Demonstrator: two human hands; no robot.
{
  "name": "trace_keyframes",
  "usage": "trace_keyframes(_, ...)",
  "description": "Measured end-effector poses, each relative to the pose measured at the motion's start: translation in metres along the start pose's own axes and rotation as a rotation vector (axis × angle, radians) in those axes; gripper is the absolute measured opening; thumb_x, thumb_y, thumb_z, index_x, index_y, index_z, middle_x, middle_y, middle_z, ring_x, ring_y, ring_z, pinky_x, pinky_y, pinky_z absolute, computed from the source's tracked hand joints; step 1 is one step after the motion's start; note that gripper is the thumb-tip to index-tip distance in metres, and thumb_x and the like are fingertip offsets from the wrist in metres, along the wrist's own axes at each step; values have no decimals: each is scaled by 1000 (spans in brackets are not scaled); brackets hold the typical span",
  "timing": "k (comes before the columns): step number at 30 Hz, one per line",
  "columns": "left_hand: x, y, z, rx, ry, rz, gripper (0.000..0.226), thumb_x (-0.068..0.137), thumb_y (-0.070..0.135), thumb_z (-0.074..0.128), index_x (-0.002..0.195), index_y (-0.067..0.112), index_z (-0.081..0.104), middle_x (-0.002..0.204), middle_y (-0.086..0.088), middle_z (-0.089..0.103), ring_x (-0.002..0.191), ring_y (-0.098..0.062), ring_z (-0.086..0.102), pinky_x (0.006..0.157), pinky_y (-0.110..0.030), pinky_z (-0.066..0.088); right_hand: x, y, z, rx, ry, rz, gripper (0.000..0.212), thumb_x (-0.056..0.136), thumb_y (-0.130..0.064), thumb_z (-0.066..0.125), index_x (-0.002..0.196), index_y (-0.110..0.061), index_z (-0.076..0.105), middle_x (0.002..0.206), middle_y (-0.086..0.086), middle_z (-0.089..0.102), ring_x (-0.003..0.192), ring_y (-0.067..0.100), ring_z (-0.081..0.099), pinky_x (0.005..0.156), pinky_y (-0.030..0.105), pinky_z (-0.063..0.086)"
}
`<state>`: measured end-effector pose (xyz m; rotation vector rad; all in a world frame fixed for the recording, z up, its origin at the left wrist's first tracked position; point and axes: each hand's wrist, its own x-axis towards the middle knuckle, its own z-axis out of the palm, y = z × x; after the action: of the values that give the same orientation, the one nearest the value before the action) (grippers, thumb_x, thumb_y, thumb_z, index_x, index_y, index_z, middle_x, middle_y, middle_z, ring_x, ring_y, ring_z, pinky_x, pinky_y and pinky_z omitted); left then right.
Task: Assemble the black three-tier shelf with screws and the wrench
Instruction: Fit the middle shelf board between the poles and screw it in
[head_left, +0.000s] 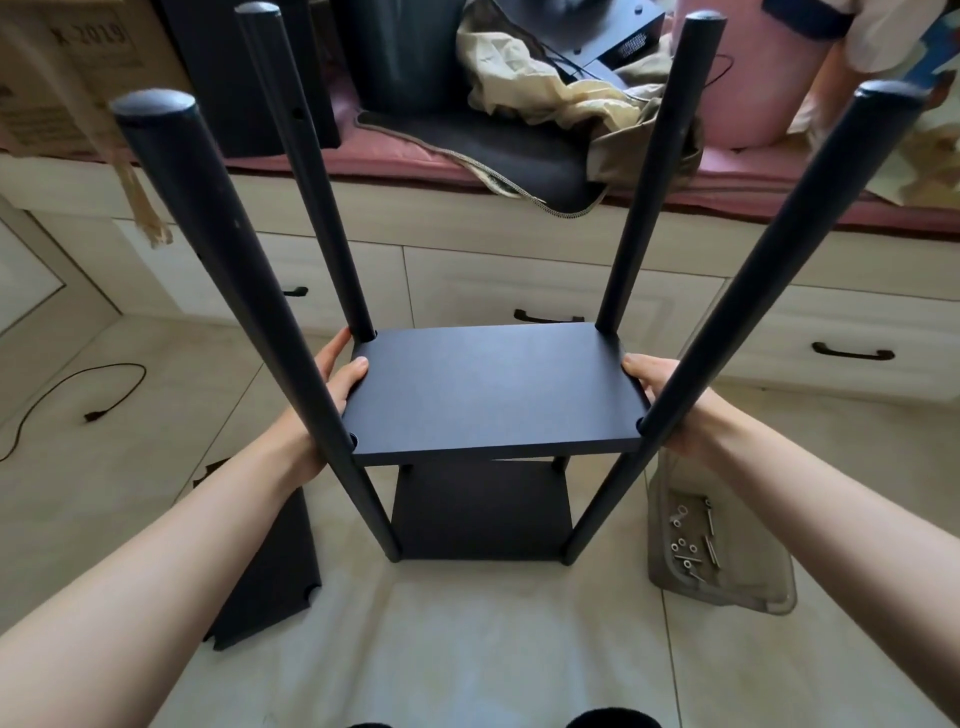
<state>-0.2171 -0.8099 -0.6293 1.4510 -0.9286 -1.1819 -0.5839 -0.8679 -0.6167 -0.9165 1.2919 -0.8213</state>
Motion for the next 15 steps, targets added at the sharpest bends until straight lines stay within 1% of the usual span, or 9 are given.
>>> trace_keyframes(2, 1, -1, -1, 13, -6, 1, 52, 104, 30, 53, 150, 46, 36, 124, 15, 62, 92, -3, 73, 61, -19, 56, 0, -1, 0, -4, -7, 5, 30, 99, -37, 55, 103, -11, 69, 89, 6, 77, 74, 22, 74, 54, 32, 57)
trace_keyframes(6, 3, -3, -2, 12, -13, -1, 53, 103, 31, 54, 149, 47, 35, 127, 14, 60, 94, -4, 73, 62, -21, 57, 2, -5, -4, -52, -23, 44, 29, 99, -33, 56, 91, -8, 70, 76, 4, 76, 64, 19, 73, 47, 28, 54)
trace_keyframes(9, 3, -5, -1, 21, -13, -12, 53, 103, 32, 54, 150, 46, 34, 125, 15, 59, 91, -3, 73, 61, -20, 57, 3, -10, -11, -96, -52, 94, 28, 99, -30, 56, 91, -6, 68, 71, 4, 75, 60, 18, 73, 45, 26, 53)
trace_keyframes(12, 4, -5, -1, 31, -6, -6, 53, 104, 30, 53, 151, 44, 34, 124, 16, 58, 89, -1, 72, 60, -19, 56, 7, -7, -12, -91, -47, 100, 32, 99, -30, 55, 86, -7, 73, 72, 4, 75, 62, 18, 73, 45, 26, 53)
trace_keyframes(14, 5, -4, 2, 16, 13, -16, 52, 105, 29, 51, 152, 44, 34, 123, 16, 60, 88, -3, 73, 59, -19, 56, 9, -3, -12, -54, -91, 88, 39, 99, -32, 54, 78, -11, 80, 77, 3, 76, 67, 18, 74, 49, 26, 55)
trace_keyframes(15, 5, -3, 3, 7, 25, -25, 52, 105, 28, 50, 152, 43, 34, 122, 15, 61, 88, -5, 73, 59, -19, 56, 7, -2, -12, -35, -122, 79, 40, 99, -33, 54, 76, -15, 81, 79, 3, 77, 70, 17, 75, 51, 26, 56)
